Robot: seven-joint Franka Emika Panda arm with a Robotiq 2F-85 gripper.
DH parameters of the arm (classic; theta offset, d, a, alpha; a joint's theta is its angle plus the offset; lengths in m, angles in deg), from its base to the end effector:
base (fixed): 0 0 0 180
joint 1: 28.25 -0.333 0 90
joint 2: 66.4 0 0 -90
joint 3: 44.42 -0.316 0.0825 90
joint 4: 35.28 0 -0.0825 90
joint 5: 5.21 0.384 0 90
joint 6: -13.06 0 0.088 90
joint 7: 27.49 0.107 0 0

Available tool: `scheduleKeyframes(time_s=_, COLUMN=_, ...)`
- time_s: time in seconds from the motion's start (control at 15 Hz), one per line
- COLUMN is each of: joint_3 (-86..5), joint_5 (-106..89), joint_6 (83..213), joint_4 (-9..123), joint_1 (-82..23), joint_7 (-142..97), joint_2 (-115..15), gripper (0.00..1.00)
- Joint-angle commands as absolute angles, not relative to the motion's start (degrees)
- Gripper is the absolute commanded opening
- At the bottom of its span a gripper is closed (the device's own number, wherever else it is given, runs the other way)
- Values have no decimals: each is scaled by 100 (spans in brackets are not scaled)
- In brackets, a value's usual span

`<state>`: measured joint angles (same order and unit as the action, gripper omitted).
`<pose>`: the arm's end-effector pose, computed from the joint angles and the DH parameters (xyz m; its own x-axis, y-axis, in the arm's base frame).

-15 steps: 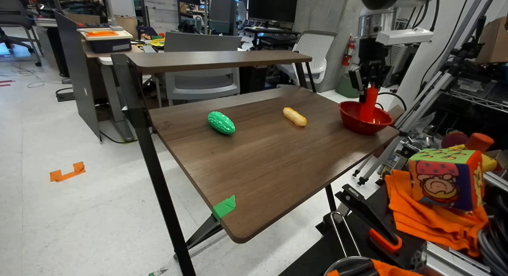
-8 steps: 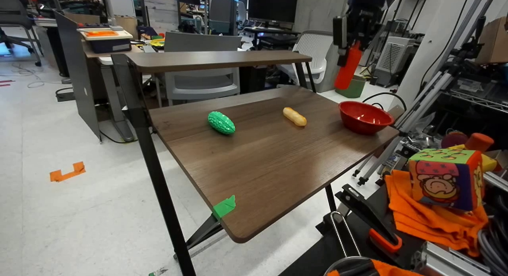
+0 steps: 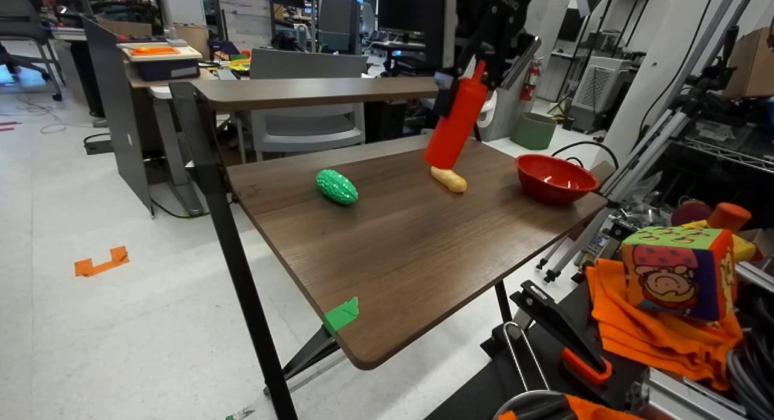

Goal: Take the red bottle out of the red bowl

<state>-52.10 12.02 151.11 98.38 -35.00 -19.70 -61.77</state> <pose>0.4960 0.1296 0.3027 0.9931 -0.1033 -0.0559 -0.1126 -0.9729 -0.2018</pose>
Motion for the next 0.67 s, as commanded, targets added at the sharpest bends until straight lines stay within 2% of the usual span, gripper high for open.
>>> scheduleKeyframes(time_s=0.0, joint_3=-5414, joint_5=1239, joint_6=15833, joint_4=9929, joint_1=-3777, joint_7=-1609, joint_2=-5832, gripper=13)
scheduleKeyframes(time_s=0.27, joint_3=-5357, joint_5=782, joint_6=16476, joint_4=9817, joint_1=-4018, joint_7=-1109, joint_2=-5152, gripper=13)
scheduleKeyframes(time_s=0.6, joint_3=-4930, joint_5=-145, joint_6=16417, joint_4=9441, joint_1=-4324, joint_7=-244, joint_2=-4381, gripper=13)
